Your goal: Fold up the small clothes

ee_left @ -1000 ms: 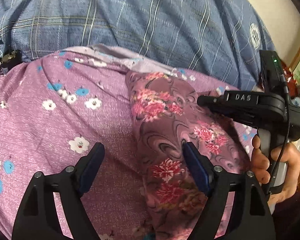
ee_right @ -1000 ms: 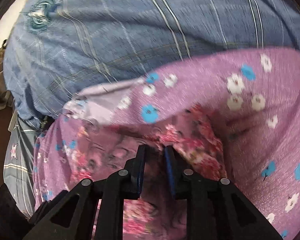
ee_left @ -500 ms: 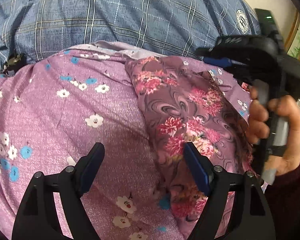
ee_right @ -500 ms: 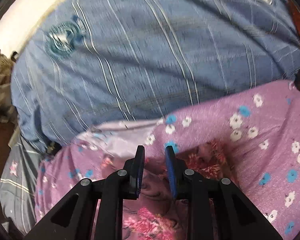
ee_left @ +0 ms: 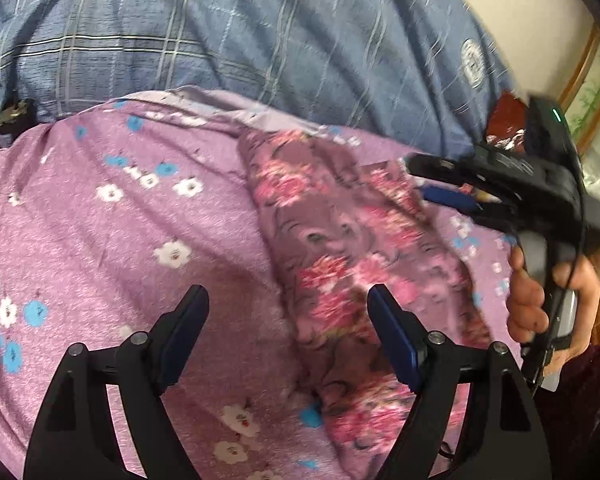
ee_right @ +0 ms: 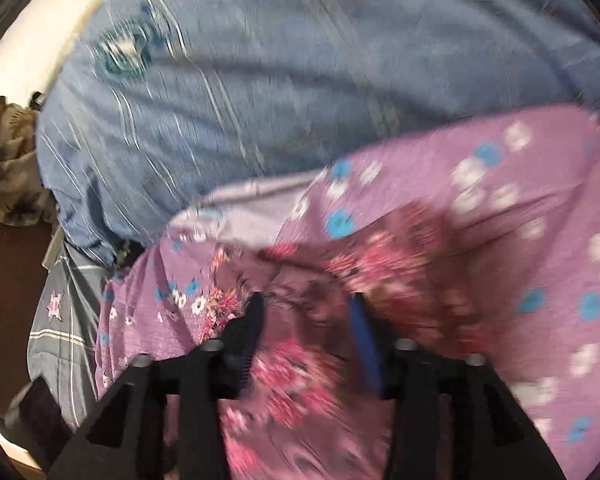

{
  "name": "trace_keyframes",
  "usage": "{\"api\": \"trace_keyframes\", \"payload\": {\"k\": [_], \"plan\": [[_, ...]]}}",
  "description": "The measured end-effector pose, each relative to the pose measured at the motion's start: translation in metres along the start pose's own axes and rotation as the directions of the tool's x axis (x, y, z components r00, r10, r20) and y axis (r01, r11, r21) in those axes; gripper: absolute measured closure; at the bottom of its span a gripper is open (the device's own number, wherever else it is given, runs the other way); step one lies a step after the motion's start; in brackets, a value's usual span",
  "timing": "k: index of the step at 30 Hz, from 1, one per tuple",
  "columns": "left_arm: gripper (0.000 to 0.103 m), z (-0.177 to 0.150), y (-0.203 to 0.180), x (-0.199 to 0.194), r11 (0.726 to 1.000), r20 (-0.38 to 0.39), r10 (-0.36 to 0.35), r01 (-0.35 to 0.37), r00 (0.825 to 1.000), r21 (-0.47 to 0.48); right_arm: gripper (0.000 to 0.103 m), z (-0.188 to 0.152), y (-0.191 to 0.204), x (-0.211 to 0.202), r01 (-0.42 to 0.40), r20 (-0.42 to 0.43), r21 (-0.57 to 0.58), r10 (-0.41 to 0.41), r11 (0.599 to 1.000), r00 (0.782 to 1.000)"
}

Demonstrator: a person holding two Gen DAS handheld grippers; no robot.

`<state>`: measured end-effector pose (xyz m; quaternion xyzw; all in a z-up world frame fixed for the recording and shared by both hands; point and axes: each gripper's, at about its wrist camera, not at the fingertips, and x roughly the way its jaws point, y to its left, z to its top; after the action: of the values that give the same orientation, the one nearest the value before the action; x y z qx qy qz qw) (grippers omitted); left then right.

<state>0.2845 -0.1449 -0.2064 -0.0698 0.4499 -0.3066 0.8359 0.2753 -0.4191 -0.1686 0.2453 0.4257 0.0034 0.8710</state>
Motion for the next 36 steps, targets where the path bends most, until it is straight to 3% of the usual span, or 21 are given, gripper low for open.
{"api": "trace_keyframes", "payload": {"k": [4, 9, 11, 16, 18, 21, 23, 24, 25, 26, 27, 28, 31, 36], "plan": [[0.021, 0.003, -0.009, 0.003, 0.998, -0.006, -0.066, 0.066, 0.998, 0.003, 0.032, -0.016, -0.038, -0.027, -0.018, -0.009, 0.074, 0.018, 0.997, 1.000], [0.021, 0.002, -0.021, 0.016, 0.989, -0.064, -0.149, 0.147, 0.987, -0.023, 0.030, -0.057, -0.081, -0.032, -0.013, -0.104, 0.164, 0.030, 0.986, 0.994], [0.021, -0.001, -0.024, 0.019, 0.983, -0.097, -0.181, 0.177, 0.979, -0.044, 0.029, -0.068, -0.092, -0.033, -0.033, -0.132, 0.192, 0.059, 0.981, 0.990], [0.021, -0.002, -0.020, 0.016, 0.976, -0.091, -0.208, 0.201, 0.974, -0.081, 0.029, -0.075, -0.099, -0.030, -0.098, -0.143, 0.215, 0.131, 0.972, 0.981], [0.021, -0.001, -0.018, 0.016, 0.978, -0.078, -0.197, 0.190, 0.977, -0.087, 0.029, -0.074, -0.095, -0.041, -0.088, -0.079, 0.199, 0.105, 0.976, 0.991], [0.021, -0.001, -0.016, 0.019, 0.988, -0.071, -0.143, 0.138, 0.987, -0.073, 0.029, -0.070, -0.065, -0.051, -0.149, -0.005, 0.074, 0.150, 0.986, 0.989], [0.021, -0.002, -0.017, 0.026, 0.992, -0.089, -0.116, 0.111, 0.989, -0.061, 0.033, -0.070, -0.045, -0.044, -0.105, 0.004, 0.012, 0.105, 0.994, 0.994], [0.021, -0.003, -0.017, 0.029, 0.994, -0.103, -0.102, 0.097, 0.989, -0.051, 0.042, -0.072, -0.036, -0.035, -0.086, -0.018, -0.026, 0.085, 0.996, 0.996], [0.021, -0.005, -0.020, 0.033, 0.996, -0.118, -0.085, 0.081, 0.989, -0.034, 0.059, -0.073, -0.030, -0.024, -0.074, -0.046, -0.055, 0.071, 0.996, 0.996], [0.021, -0.007, -0.022, 0.036, 0.997, -0.127, -0.072, 0.071, 0.989, -0.015, 0.067, -0.074, -0.025, -0.012, -0.031, -0.074, -0.080, 0.025, 0.996, 0.997], [0.021, -0.008, -0.024, 0.036, 0.998, -0.126, -0.069, 0.069, 0.990, -0.005, 0.069, -0.076, -0.026, 0.001, 0.034, -0.095, -0.091, -0.043, 0.995, 0.995], [0.021, -0.008, -0.025, 0.036, 0.998, -0.123, -0.067, 0.068, 0.990, 0.004, 0.068, -0.076, -0.028, 0.008, 0.051, -0.107, -0.086, -0.060, 0.995, 0.992], [0.021, -0.007, -0.024, 0.034, 0.997, -0.121, -0.073, 0.073, 0.990, -0.001, 0.070, -0.072, -0.033, 0.004, 0.028, -0.099, -0.048, -0.032, 0.998, 0.995], [0.021, -0.005, -0.027, 0.026, 0.999, -0.068, -0.026, 0.029, 0.997, 0.031, 0.064, -0.071, -0.030, -0.017, 0.109, 0.032, -0.100, -0.106, 0.989, 0.994]]}}
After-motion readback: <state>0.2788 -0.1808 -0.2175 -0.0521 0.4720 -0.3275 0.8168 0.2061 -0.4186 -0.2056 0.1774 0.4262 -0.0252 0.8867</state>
